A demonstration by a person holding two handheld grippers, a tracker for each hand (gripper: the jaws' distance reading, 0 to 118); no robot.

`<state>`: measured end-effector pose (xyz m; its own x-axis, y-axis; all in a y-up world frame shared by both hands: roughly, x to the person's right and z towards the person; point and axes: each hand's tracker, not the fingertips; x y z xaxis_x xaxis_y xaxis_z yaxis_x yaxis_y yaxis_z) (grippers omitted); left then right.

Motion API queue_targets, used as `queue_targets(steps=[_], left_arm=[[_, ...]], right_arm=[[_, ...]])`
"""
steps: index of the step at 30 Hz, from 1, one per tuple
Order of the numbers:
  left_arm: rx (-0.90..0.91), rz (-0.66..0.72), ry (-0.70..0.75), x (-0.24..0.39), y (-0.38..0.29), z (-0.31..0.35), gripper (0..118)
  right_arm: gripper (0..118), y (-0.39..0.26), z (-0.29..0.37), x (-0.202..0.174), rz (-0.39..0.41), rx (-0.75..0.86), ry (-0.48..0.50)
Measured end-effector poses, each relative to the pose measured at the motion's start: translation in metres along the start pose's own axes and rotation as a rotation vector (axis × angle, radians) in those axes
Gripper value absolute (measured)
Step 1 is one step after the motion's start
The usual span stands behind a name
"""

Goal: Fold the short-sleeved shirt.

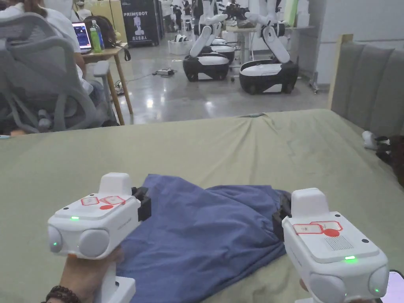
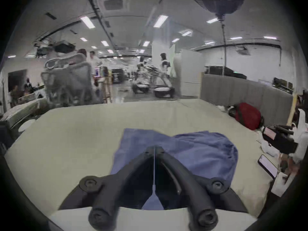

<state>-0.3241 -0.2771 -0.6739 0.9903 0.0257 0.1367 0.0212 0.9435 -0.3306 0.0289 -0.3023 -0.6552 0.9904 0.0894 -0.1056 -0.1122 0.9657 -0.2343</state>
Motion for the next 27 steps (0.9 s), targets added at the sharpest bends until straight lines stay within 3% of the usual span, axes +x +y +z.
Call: queue_targets(steps=[6,8,10,11,13,19,21,23,25,26,27], left_arm=[[-0.044,-0.016,-0.018,-0.023,0.021,-0.02,2],[-0.072,0.029,-0.049,-0.03,0.036,-0.049,50],[-0.143,0.018,-0.044,-0.034,0.048,-0.094,114],[-0.191,-0.015,-0.023,-0.035,0.052,-0.118,118],[-0.22,-0.044,-0.013,-0.041,0.055,-0.165,110],[-0.441,0.024,0.067,-0.072,0.031,-0.295,104],[-0.461,0.014,0.09,-0.077,0.015,-0.316,94],[-0.552,0.026,0.044,-0.076,-0.001,-0.324,77],[-0.468,-0.036,0.072,-0.069,0.0,-0.311,73],[-0.479,-0.03,0.063,-0.072,0.001,-0.315,56],[-0.445,-0.049,0.038,-0.071,0.002,-0.315,10]], right_arm=[[3,-0.001,-0.004,-0.005,-0.008,-0.004,0.018],[3,-0.002,-0.007,-0.006,-0.001,-0.008,0.021],[3,-0.005,-0.012,-0.004,0.009,-0.019,0.026],[3,-0.006,-0.015,-0.003,0.012,-0.024,0.027],[3,-0.01,-0.02,-0.001,0.014,-0.031,0.025],[3,-0.022,-0.039,0.011,0.008,-0.07,0.015],[3,-0.025,-0.044,0.014,0.004,-0.081,0.002],[3,-0.027,-0.049,0.019,0.007,-0.093,0.0],[3,-0.029,-0.053,0.024,0.007,-0.103,-0.005],[3,-0.03,-0.056,0.027,0.004,-0.108,-0.005],[3,-0.031,-0.058,0.029,-0.003,-0.116,-0.014]])
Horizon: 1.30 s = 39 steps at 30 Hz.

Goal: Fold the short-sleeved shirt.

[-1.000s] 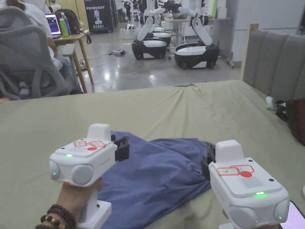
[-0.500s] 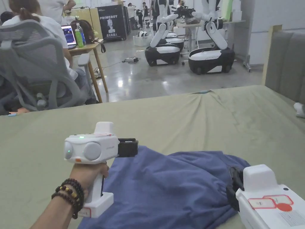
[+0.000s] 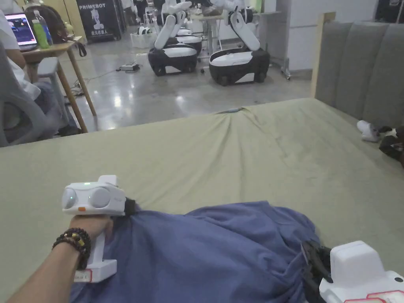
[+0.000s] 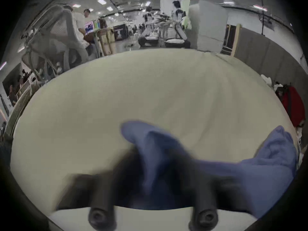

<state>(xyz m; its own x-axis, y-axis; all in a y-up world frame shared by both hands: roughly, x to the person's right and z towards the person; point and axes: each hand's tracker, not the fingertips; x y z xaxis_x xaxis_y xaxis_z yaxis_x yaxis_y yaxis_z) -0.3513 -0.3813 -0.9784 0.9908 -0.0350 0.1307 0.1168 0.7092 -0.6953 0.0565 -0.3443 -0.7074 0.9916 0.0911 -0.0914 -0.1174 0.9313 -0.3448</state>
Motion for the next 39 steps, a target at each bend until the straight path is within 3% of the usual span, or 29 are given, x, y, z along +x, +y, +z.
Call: queue_targets(steps=[1,4,5,6,7,8,9,10,11,14,15,16,18,19,20,21,23,24,26,30,35,39], left_arm=[[0.037,-0.005,-0.025,0.001,0.001,0.001,0],[0.04,0.011,-0.021,0.031,0.043,-0.036,0],[0.035,0.011,-0.03,0.03,0.043,-0.037,0],[0.033,0.007,-0.031,0.028,0.042,-0.039,0],[0.038,0.002,-0.026,0.043,0.03,0.009,0],[0.042,0.001,-0.025,0.044,0.027,0.016,0],[0.05,0.006,-0.028,0.044,0.025,0.023,0],[0.05,0.013,-0.034,0.044,0.023,0.03,0],[0.051,0.015,-0.037,0.069,0.02,0.062,0],[0.054,0.022,-0.031,0.077,0.016,0.086,0],[0.014,0.059,-0.067,0.034,0.025,0.047,0],[0.017,0.064,-0.072,0.03,0.027,0.048,0],[0.024,0.066,-0.073,0.022,0.029,0.046,0],[0.026,0.067,-0.075,0.018,0.029,0.041,0],[0.027,0.067,-0.078,0.013,0.032,0.041,0],[0.03,0.066,-0.078,0.006,0.035,0.041,0],[0.059,0.067,-0.033,0.01,0.032,0.051,0],[0.078,0.092,0.001,0.002,0.037,0.056,0],[0.163,0.162,-0.007,-0.018,0.05,0.075,0],[0.333,0.174,-0.003,-0.041,0.068,0.16,0],[0.512,0.216,0.101,-0.08,0.106,0.274,0],[0.623,0.196,0.107,-0.102,0.133,0.344,0]], right_arm=[[3,0.0,-0.003,0.002,-0.007,-0.01,-0.012],[4,0.003,-0.017,0.016,-0.086,-0.049,0.003],[11,0.007,-0.026,0.024,-0.125,-0.083,0.01],[35,0.01,-0.036,0.032,-0.158,-0.125,-0.001],[88,0.014,-0.047,0.039,-0.176,-0.173,-0.016],[118,0.016,-0.06,0.046,-0.18,-0.219,-0.019],[116,0.017,-0.074,0.053,-0.181,-0.266,-0.034],[104,0.023,-0.078,0.06,-0.17,-0.274,-0.013],[99,0.026,-0.088,0.066,-0.168,-0.314,-0.018],[93,0.01,-0.13,0.074,-0.121,-0.433,-0.078],[85,0.006,-0.141,0.077,-0.123,-0.465,-0.073],[70,0.003,-0.148,0.077,-0.131,-0.491,-0.05],[68,-0.012,-0.16,0.07,-0.144,-0.521,0.041],[55,-0.01,-0.157,0.063,-0.075,-0.473,-0.032],[33,-0.006,-0.154,0.059,-0.027,-0.478,-0.008],[33,-0.004,-0.152,0.059,-0.029,-0.475,0.037],[9,0.003,-0.151,0.063,-0.125,-0.46,0.143],[9,0.01,-0.151,0.064,-0.148,-0.464,0.1],[9,0.036,-0.139,0.065,-0.121,-0.35,0.079],[9,0.117,-0.118,0.063,-0.135,-0.166,0.116],[9,0.233,-0.108,0.046,-0.035,-0.055,0.055],[9,0.316,-0.105,0.044,-0.083,0.002,0.059]])
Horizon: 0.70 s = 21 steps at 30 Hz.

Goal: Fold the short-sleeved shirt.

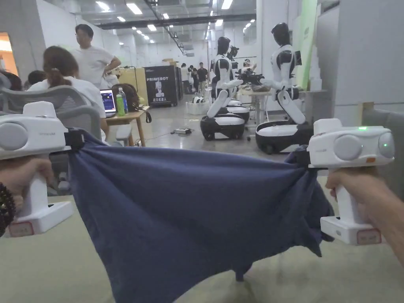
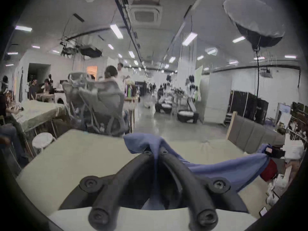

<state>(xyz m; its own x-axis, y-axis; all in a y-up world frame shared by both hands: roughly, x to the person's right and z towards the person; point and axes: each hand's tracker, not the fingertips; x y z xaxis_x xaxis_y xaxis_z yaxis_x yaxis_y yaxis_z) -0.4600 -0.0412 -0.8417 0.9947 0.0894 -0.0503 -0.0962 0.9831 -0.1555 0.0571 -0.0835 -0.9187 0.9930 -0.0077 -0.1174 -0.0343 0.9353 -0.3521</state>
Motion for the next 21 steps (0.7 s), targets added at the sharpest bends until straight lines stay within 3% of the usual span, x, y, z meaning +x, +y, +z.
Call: queue_targets(steps=[4,10,21], left_arm=[[0.111,-0.043,0.03,0.006,0.048,0.014,0],[0.173,-0.022,0.062,0.018,0.084,-0.001,0],[0.115,-0.041,0.056,0.018,0.044,-0.052,0]], right_arm=[[9,0.072,0.004,-0.024,0.087,0.062,-0.05],[9,0.133,0.002,-0.033,0.074,0.153,-0.112],[9,0.09,-0.043,-0.02,0.06,0.127,-0.092]])
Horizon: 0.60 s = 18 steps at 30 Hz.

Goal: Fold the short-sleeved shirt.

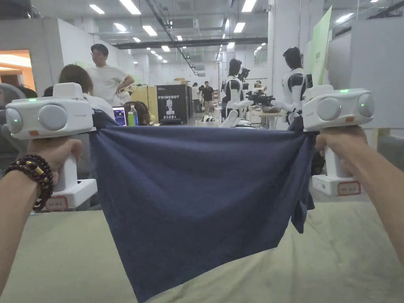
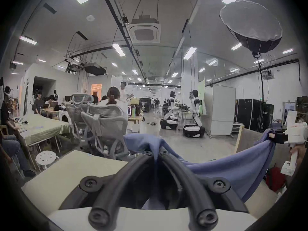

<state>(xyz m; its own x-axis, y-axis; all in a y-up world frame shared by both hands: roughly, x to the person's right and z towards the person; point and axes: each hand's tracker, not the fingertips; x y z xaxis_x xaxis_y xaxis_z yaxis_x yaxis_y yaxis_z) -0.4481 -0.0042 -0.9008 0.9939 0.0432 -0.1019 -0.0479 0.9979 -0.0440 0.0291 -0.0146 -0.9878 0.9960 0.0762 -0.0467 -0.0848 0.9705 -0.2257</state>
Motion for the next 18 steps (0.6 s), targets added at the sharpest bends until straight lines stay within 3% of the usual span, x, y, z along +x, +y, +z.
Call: queue_targets(steps=[11,14,18], left_arm=[[-0.212,0.017,-0.014,-0.003,-0.122,-0.019,0],[-0.233,0.024,-0.029,-0.001,-0.135,0.004,0],[-0.259,0.041,-0.084,-0.002,-0.164,0.068,0]], right_arm=[[9,-0.151,-0.048,-0.003,-0.012,-0.225,0.02],[9,-0.171,-0.025,0.003,-0.039,-0.187,0.036],[9,-0.209,0.037,0.006,0.015,-0.193,0.057]])
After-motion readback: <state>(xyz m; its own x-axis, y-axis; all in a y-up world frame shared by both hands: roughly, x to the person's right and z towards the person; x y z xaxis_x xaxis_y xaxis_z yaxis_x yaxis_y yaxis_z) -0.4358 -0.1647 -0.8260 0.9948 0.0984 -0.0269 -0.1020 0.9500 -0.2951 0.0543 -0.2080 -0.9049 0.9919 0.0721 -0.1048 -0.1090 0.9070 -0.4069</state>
